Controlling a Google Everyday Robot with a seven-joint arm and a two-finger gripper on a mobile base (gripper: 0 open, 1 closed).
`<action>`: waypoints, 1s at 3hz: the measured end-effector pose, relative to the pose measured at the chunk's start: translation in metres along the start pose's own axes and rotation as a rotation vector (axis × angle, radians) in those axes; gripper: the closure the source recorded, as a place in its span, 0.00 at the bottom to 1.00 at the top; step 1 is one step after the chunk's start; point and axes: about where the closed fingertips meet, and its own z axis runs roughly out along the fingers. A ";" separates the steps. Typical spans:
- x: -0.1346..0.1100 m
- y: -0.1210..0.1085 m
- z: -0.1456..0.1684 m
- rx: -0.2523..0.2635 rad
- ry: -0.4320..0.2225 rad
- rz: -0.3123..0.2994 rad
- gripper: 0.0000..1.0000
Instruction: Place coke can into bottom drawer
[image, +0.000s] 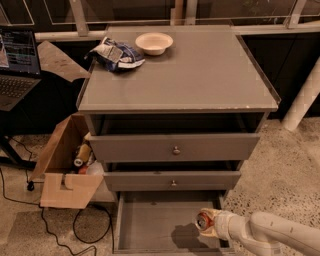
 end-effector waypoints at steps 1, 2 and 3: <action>0.007 0.005 0.007 0.006 0.002 0.023 1.00; 0.043 0.023 0.039 0.015 0.012 0.084 1.00; 0.067 0.032 0.073 0.007 0.012 0.127 1.00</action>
Offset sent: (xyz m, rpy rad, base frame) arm 0.0084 -0.0236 -0.1057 0.0542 0.0544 -0.1248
